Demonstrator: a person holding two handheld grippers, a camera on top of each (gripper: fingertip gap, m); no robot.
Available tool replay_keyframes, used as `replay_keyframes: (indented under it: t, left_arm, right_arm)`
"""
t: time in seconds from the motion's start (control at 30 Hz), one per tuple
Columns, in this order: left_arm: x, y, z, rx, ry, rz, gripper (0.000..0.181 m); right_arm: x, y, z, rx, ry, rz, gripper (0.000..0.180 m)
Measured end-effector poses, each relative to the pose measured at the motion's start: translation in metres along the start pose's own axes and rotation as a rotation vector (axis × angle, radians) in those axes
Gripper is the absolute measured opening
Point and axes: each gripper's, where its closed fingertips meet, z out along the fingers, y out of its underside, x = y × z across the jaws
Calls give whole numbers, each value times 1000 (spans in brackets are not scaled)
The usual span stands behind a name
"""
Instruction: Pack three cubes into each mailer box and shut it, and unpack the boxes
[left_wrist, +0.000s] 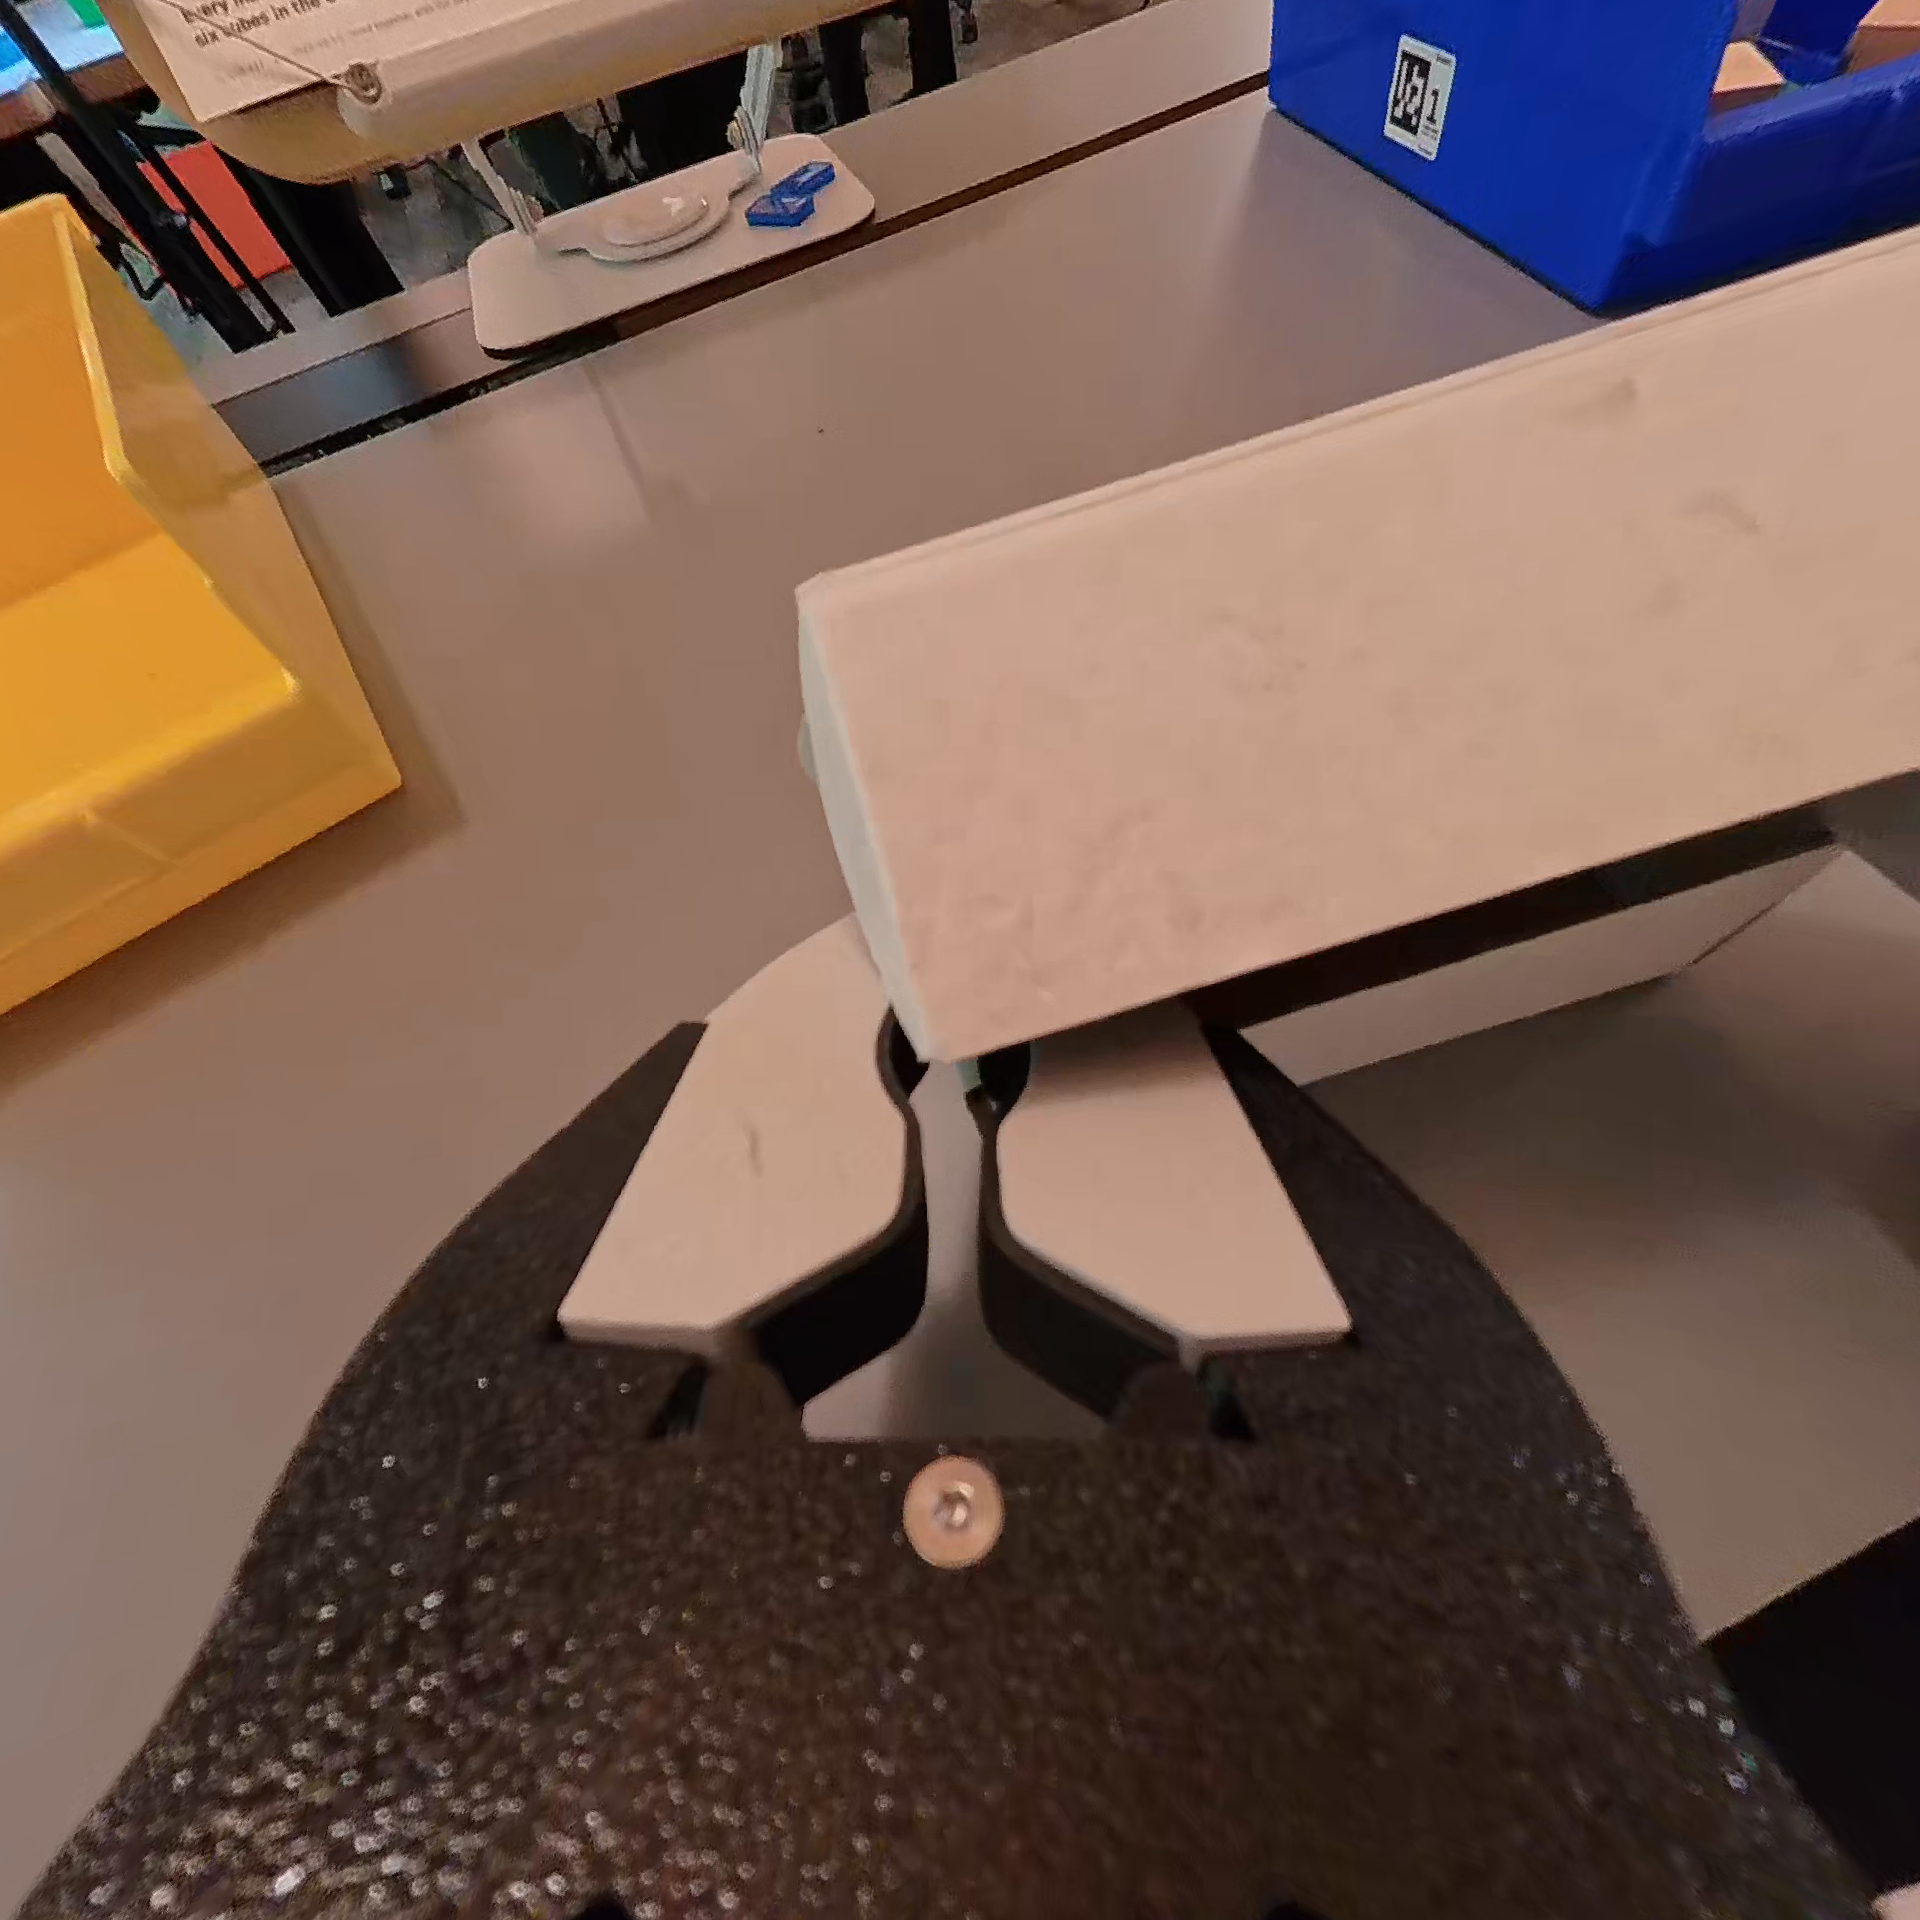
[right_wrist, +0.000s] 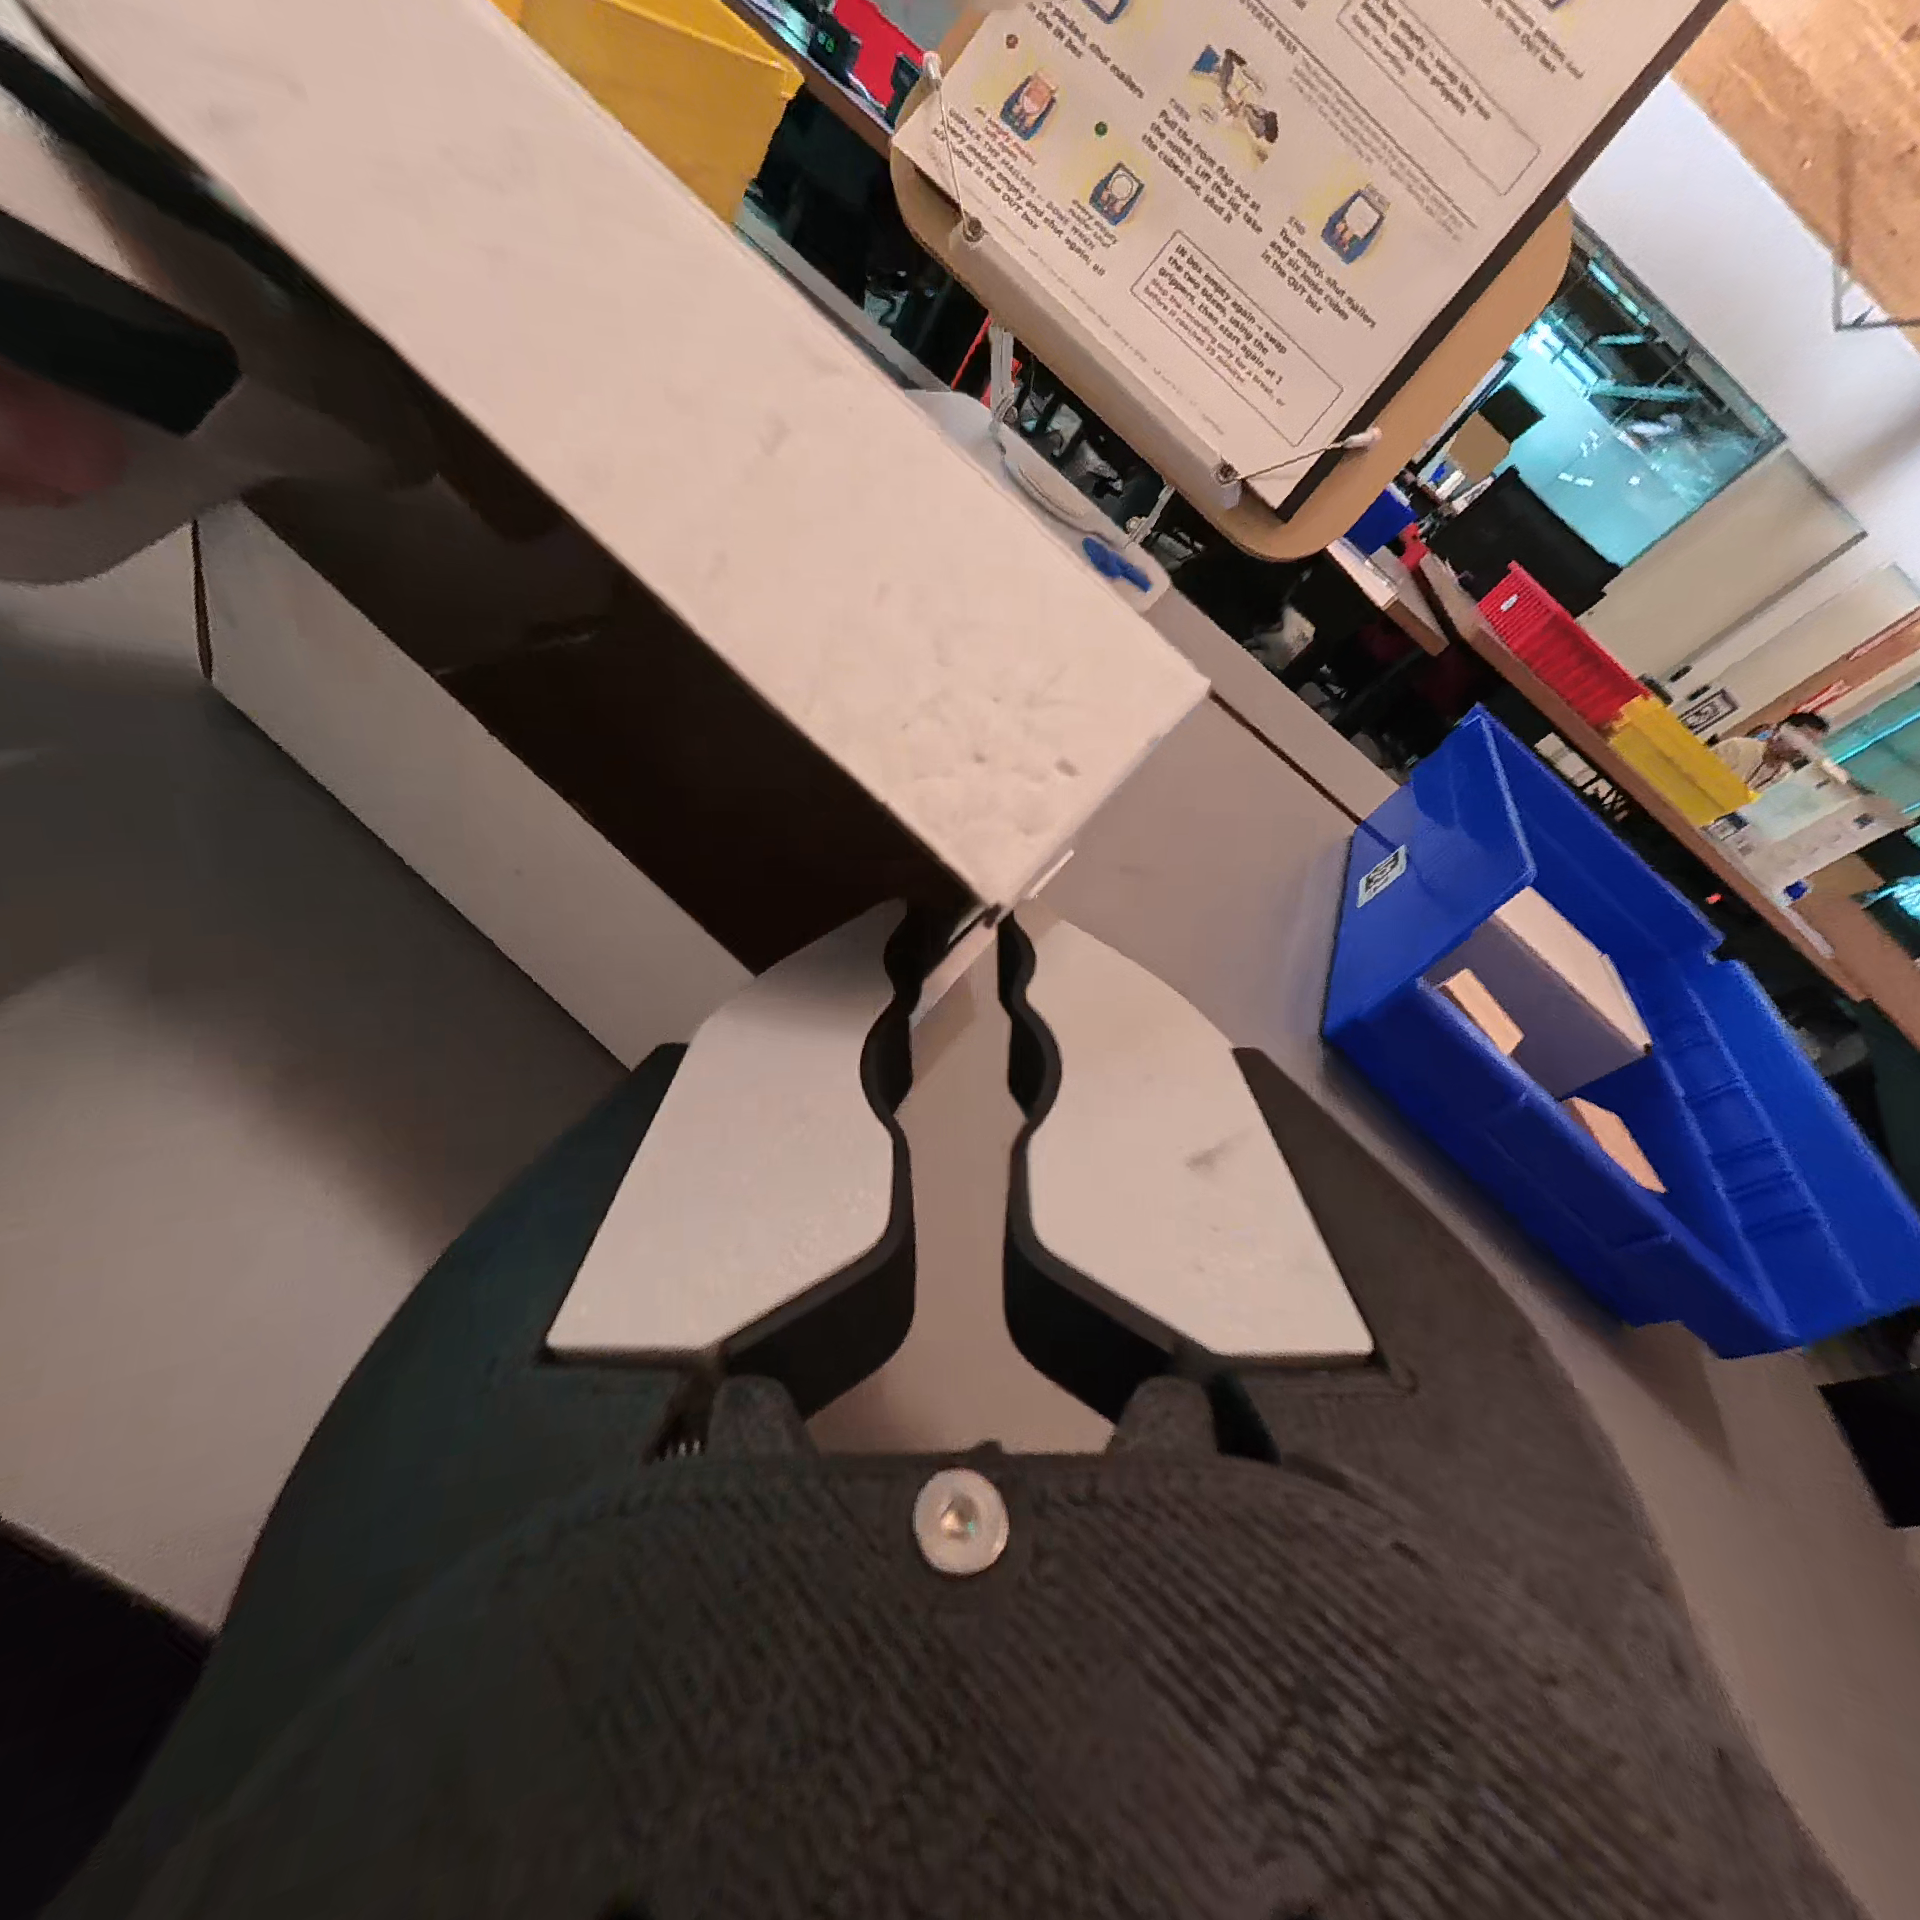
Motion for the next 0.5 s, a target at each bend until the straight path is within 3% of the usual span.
replay_keyframes:
  t: [0.13, 0.33, 0.5]
  left_arm:
    - [0, 1, 0, -4, -12, 13, 3]
    - [3, 4, 2, -24, 11, -14, 6]
    - [3, 4, 2, -25, 5, -15, 6]
  right_arm:
    - [5, -13, -14, 76, 103, -184, 42]
    - [-1, -63, -33, 260, 229, -541, 50]
    - [-12, -67, -31, 260, 117, -576, 51]
